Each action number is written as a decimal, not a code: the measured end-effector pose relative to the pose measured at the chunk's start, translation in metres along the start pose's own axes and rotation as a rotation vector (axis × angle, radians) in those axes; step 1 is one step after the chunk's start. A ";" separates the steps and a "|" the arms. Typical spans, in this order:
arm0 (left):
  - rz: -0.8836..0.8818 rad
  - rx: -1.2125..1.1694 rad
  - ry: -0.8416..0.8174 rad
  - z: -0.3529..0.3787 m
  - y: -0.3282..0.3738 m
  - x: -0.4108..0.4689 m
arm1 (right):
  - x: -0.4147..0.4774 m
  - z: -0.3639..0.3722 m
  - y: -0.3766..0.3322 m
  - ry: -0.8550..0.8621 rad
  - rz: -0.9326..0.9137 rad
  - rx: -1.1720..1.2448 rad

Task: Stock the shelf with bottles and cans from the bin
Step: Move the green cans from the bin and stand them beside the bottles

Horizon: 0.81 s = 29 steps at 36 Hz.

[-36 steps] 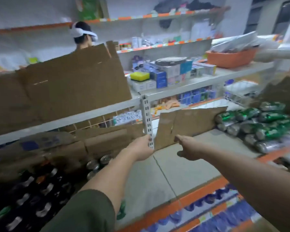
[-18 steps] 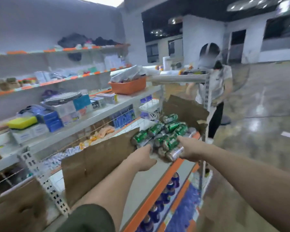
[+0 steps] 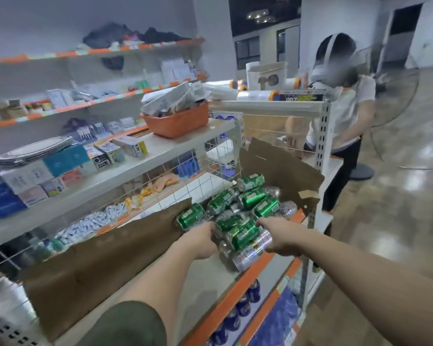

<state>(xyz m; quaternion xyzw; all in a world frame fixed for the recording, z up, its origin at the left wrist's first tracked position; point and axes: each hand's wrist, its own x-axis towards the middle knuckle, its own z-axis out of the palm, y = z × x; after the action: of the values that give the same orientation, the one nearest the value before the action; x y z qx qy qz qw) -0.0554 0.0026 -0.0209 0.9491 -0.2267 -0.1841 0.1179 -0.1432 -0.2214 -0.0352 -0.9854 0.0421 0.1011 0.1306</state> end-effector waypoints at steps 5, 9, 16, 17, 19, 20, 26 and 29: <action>-0.017 -0.008 -0.083 -0.001 -0.010 0.048 | 0.052 0.006 -0.002 -0.043 -0.025 -0.005; 0.000 0.024 -0.077 0.003 -0.024 0.094 | 0.091 0.006 -0.005 -0.086 -0.052 -0.080; 0.056 0.050 -0.150 0.019 -0.028 0.144 | 0.136 0.037 -0.005 -0.170 -0.145 -0.191; 0.067 0.054 -0.152 0.022 -0.029 0.152 | 0.140 0.040 -0.005 -0.172 -0.167 -0.222; 0.084 0.050 -0.160 0.028 -0.031 0.166 | 0.149 0.044 -0.002 -0.163 -0.212 -0.276; 0.083 0.044 -0.163 0.029 -0.031 0.172 | 0.154 0.045 0.000 -0.170 -0.236 -0.299; 0.041 0.004 -0.189 0.035 -0.025 0.199 | 0.178 0.043 0.012 -0.254 -0.366 -0.275; 0.008 0.025 -0.194 0.041 -0.025 0.210 | 0.182 0.037 0.015 -0.295 -0.404 -0.230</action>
<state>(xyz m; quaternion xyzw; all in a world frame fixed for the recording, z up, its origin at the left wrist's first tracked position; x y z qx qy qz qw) 0.1120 -0.0808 -0.1283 0.9273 -0.2430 -0.2720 0.0844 0.0256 -0.2363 -0.1121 -0.9567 -0.1865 0.2196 0.0401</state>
